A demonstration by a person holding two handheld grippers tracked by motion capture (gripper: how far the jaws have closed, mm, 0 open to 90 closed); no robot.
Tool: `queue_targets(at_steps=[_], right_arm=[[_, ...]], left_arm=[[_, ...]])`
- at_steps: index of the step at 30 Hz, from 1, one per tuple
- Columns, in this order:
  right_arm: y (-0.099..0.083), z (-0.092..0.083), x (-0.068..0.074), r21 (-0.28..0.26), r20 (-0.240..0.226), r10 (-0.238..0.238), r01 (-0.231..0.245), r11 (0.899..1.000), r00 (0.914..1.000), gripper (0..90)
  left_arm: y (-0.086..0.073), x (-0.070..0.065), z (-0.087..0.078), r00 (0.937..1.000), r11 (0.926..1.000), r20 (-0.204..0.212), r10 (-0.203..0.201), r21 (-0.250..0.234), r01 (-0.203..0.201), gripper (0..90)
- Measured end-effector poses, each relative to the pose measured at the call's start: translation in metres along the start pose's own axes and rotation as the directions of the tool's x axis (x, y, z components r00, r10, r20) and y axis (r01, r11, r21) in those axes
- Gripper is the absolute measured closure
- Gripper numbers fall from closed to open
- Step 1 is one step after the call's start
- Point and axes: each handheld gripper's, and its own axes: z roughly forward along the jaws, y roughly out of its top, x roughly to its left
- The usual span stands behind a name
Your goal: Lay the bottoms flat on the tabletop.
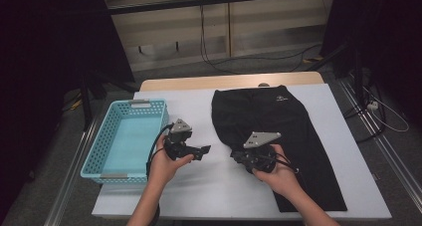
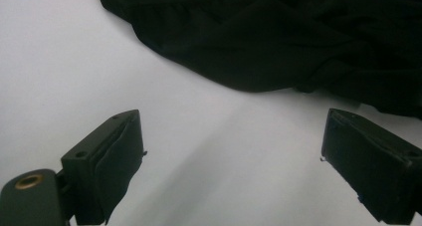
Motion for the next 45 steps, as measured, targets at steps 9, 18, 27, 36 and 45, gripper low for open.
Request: queue_targets(at_steps=[9, 18, 27, 36, 45], right_arm=[[0.006, -0.017, -0.002, -0.083, -0.074, 0.03, -0.036, 0.996, 0.9968, 89.4], [-0.016, -0.009, -0.025, 0.048, 0.043, 0.013, -0.015, 0.999, 0.999, 84.5], [-0.008, -0.002, -0.009, 0.038, 0.033, -0.03, 0.029, 0.999, 0.999, 41.0], [-0.018, 0.034, -0.001, 0.131, 0.077, -0.032, 0.022, 0.991, 0.9965, 77.5], [-0.01, 0.035, 0.032, 0.107, -0.09, -0.077, 0.087, 0.99, 0.993, 86.0]], left_arm=[[0.002, 0.0, 0.0, 1.0, 1.0, 0.007, 0.001, -0.002, -0.001, 9.3], [0.002, -0.001, 0.0, 1.0, 1.0, 0.006, 0.006, -0.005, -0.006, 9.3], [0.002, -0.001, 0.002, 0.9999, 0.9999, 0.004, 0.011, 0.006, -0.011, 9.3], [0.001, -0.001, 0.001, 0.9999, 0.9999, 0.005, 0.01, 0.003, -0.01, 9.3], [0.001, -0.003, 0.003, 0.9999, 1.0, 0.014, 0.003, 0.001, -0.003, 9.3]])
